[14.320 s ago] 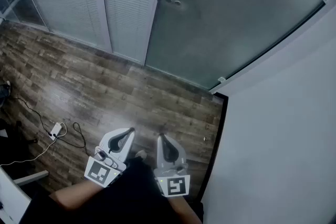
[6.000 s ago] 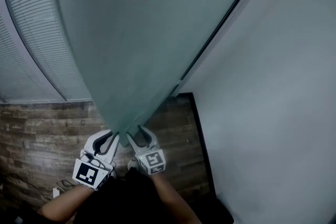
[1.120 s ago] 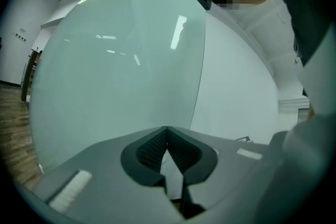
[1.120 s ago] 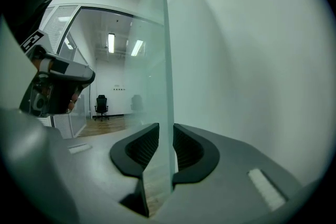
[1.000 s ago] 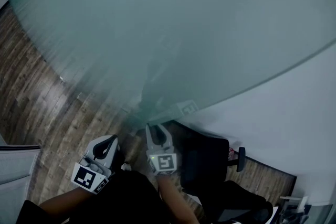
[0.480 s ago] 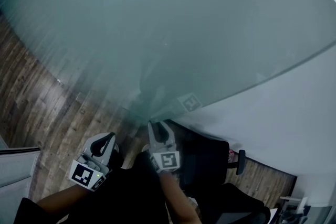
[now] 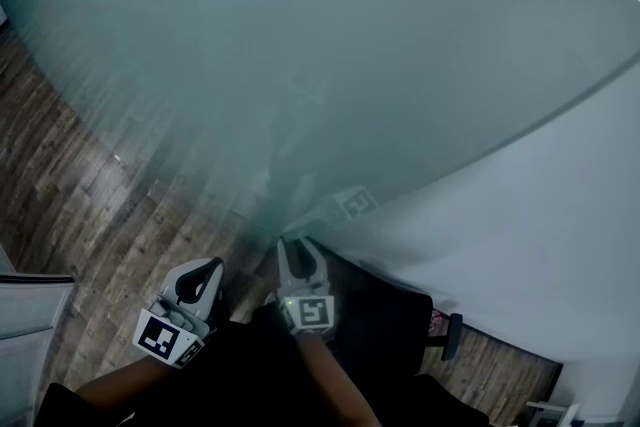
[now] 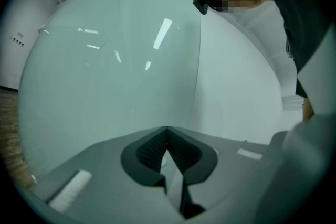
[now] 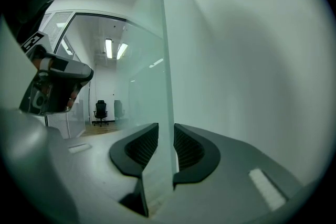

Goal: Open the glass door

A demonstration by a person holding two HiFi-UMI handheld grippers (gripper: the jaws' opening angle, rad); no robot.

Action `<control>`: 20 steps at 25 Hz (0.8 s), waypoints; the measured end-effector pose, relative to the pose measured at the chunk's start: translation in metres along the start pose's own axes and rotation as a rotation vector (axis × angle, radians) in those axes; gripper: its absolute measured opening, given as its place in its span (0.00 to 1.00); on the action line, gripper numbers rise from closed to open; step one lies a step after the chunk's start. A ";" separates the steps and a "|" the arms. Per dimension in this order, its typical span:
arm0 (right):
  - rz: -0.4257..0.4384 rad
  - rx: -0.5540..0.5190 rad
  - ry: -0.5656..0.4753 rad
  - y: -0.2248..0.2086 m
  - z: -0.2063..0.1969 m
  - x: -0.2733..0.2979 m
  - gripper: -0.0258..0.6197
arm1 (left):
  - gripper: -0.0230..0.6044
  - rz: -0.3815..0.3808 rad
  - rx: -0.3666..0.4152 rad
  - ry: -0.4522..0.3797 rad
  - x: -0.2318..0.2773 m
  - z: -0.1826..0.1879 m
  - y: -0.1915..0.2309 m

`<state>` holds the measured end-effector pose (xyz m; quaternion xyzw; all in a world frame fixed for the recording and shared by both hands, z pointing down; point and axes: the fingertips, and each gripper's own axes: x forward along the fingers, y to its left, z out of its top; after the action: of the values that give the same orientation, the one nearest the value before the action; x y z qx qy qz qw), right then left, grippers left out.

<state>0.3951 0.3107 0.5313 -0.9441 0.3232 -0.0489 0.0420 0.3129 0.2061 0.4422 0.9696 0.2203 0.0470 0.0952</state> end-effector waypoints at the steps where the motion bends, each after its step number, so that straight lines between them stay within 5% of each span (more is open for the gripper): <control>1: 0.003 -0.002 0.001 -0.003 0.001 0.002 0.19 | 0.04 0.002 0.003 -0.006 0.003 0.000 -0.001; 20: 0.025 -0.064 0.059 -0.040 -0.009 0.027 0.18 | 0.04 0.061 -0.001 -0.088 0.032 0.010 0.012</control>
<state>0.4396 0.3253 0.5469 -0.9391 0.3374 -0.0658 0.0027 0.3480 0.2084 0.4369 0.9770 0.1863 0.0074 0.1037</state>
